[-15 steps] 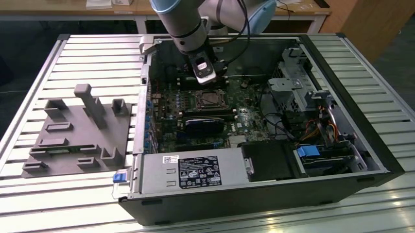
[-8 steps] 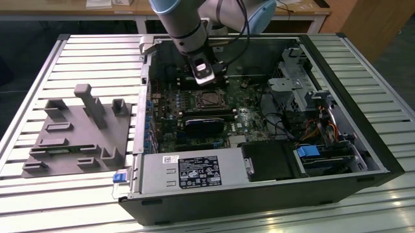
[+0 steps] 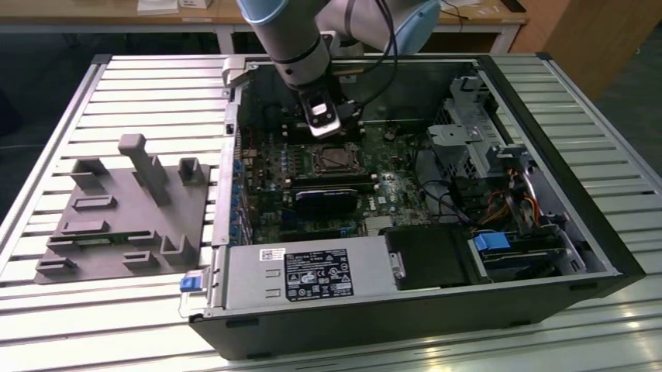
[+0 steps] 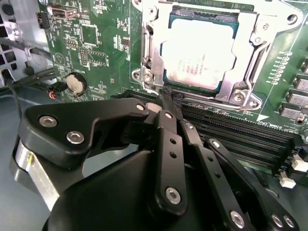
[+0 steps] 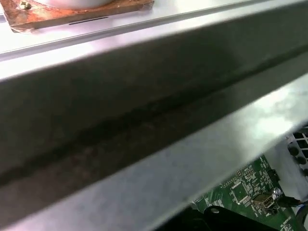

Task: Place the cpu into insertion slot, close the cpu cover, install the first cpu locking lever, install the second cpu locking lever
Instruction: 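Install the first cpu locking lever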

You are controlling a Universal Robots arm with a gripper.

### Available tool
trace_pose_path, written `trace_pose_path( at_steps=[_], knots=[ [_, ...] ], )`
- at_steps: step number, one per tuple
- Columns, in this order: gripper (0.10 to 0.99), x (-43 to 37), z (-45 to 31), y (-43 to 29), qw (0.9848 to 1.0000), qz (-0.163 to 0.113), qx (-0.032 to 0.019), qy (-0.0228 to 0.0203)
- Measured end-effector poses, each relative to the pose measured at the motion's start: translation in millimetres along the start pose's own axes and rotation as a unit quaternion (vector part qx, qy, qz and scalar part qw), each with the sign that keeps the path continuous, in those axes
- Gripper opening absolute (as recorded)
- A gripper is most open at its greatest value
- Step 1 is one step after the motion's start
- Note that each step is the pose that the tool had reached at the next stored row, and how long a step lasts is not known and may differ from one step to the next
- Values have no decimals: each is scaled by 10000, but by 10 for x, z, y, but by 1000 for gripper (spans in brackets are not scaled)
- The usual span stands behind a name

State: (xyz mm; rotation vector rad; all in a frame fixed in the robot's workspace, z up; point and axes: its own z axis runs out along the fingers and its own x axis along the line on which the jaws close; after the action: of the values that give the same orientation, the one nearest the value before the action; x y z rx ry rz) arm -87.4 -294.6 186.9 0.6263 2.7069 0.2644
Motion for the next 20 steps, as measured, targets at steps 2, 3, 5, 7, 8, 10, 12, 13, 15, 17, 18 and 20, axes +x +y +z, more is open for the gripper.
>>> trace_pose_path(
  at_steps=[2,3,5,7,8,10,12,13,15,17,18,20],
  knots=[
    [106,2,7,-1,10000,26,6,-7],
    [106,2,7,-2,10000,31,10,-8],
    [106,3,7,-2,10000,32,11,-8],
    [106,3,8,-2,10000,32,10,-9],
    [106,3,8,-2,10000,32,10,-9],
    [106,3,9,-3,10000,38,-2,-4],
    [106,2,8,-5,10000,44,-17,4],
    [106,2,8,-6,10000,48,-24,7],
    [106,1,8,-6,10000,52,-33,11],
    [106,1,9,-6,10000,52,-35,12],
    [106,1,8,-6,10000,52,-35,12],
    [106,0,5,-5,10000,52,-35,12]
  ],
)
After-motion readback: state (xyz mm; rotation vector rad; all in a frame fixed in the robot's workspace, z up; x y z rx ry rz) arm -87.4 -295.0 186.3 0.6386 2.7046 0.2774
